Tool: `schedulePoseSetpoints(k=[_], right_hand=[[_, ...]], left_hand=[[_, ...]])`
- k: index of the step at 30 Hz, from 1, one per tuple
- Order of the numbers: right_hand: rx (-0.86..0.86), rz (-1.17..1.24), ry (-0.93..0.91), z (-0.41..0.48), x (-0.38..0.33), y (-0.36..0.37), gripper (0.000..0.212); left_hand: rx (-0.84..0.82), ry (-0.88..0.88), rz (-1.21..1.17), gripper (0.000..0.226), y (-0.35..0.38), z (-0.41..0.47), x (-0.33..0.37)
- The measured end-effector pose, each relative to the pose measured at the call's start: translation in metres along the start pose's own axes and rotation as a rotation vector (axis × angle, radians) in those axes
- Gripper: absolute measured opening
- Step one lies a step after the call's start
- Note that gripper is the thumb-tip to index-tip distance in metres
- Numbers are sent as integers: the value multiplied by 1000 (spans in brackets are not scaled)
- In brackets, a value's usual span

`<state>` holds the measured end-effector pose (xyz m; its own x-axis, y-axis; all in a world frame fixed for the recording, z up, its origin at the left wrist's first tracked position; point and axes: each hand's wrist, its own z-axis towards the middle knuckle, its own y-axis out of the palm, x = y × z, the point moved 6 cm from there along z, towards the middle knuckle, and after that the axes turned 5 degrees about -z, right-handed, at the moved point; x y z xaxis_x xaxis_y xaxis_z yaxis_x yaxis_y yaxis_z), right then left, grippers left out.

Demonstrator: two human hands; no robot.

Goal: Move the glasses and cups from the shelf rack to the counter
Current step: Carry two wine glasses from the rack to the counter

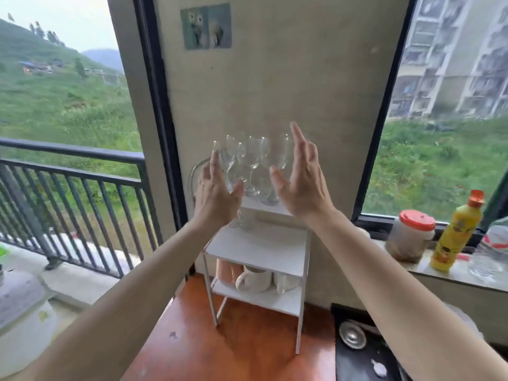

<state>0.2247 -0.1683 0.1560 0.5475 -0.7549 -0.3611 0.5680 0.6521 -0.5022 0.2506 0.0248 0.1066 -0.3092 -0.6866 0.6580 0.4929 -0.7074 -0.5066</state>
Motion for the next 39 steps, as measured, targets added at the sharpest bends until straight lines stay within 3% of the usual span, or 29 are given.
schedulePoseSetpoints(k=[7, 13, 22, 31, 39], right_hand=[[-16, -6, 231, 10, 15, 49, 98], [61, -18, 163, 14, 18, 48, 88], [15, 37, 205, 12, 12, 53, 84], [248, 22, 51, 11, -6, 16, 86], [405, 61, -5, -51, -3, -16, 85]], left_hand=[[-58, -69, -137, 89, 25, 39, -17], [84, 78, -214, 85, 24, 54, -16], [171, 72, -254, 61, 9, 48, -16], [376, 289, -389, 68, -38, 26, 19], [254, 276, -523, 71, 7, -41, 13]])
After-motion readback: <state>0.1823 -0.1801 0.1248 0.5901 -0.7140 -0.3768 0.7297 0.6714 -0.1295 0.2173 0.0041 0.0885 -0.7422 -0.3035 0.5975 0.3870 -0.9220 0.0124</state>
